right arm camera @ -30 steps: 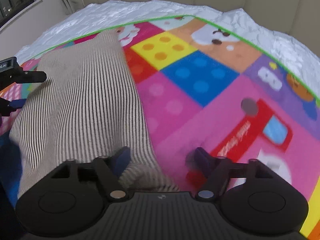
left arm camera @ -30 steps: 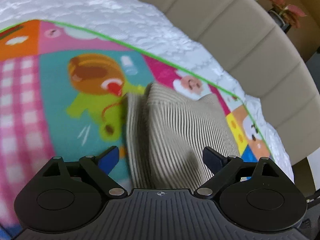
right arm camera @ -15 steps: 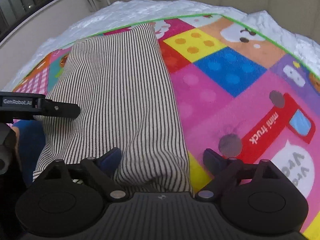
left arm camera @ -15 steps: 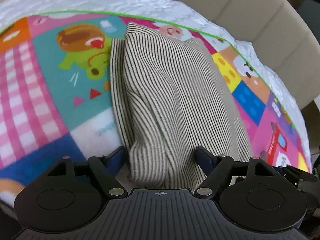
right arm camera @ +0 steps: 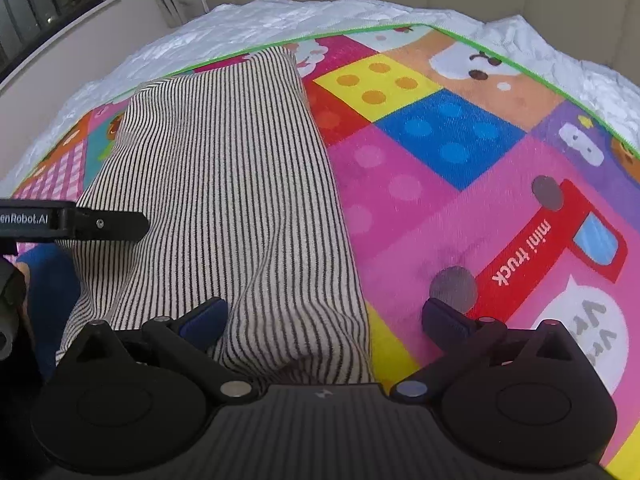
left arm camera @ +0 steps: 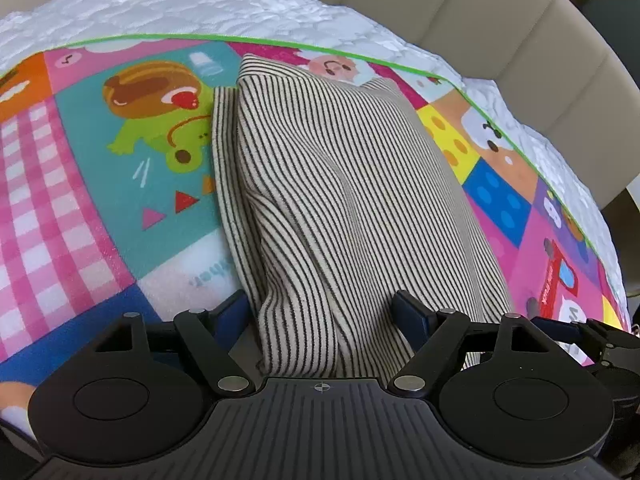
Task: Fold clothes
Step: 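Press and smooth the folded shirt with the left gripper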
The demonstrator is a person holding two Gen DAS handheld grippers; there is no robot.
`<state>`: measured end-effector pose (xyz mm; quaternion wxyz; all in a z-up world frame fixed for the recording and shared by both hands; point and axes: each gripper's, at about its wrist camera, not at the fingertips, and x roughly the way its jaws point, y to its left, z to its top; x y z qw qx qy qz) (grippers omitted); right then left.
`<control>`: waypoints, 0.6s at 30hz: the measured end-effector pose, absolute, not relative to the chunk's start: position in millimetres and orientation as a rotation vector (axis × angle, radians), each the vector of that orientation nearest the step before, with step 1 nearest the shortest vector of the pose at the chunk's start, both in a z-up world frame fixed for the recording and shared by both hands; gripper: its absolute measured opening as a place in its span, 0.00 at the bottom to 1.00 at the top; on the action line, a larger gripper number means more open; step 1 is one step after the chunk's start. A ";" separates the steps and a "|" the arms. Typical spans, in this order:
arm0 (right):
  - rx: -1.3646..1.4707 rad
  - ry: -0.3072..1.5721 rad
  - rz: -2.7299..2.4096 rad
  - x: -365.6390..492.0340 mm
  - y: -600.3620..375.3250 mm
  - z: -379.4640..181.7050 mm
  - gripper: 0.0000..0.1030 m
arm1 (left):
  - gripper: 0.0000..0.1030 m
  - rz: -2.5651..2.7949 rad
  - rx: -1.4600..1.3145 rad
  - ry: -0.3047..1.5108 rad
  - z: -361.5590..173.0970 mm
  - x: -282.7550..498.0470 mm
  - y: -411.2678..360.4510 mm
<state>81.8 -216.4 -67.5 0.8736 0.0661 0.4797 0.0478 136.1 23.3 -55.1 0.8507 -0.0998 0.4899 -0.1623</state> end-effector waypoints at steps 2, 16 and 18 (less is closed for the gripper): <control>0.143 1.004 0.099 81.6 -216.4 -67.9 1.00 | 0.81 -0.343 -0.206 1.031 -55.5 135.9 23.0; 0.085 0.771 0.106 68.7 -214.8 -36.0 1.00 | 0.51 -0.397 -0.261 0.978 -53.7 150.6 30.4; 0.105 0.730 0.120 74.1 -220.8 -31.3 0.94 | 0.43 -0.401 -0.260 0.963 -52.3 155.2 29.5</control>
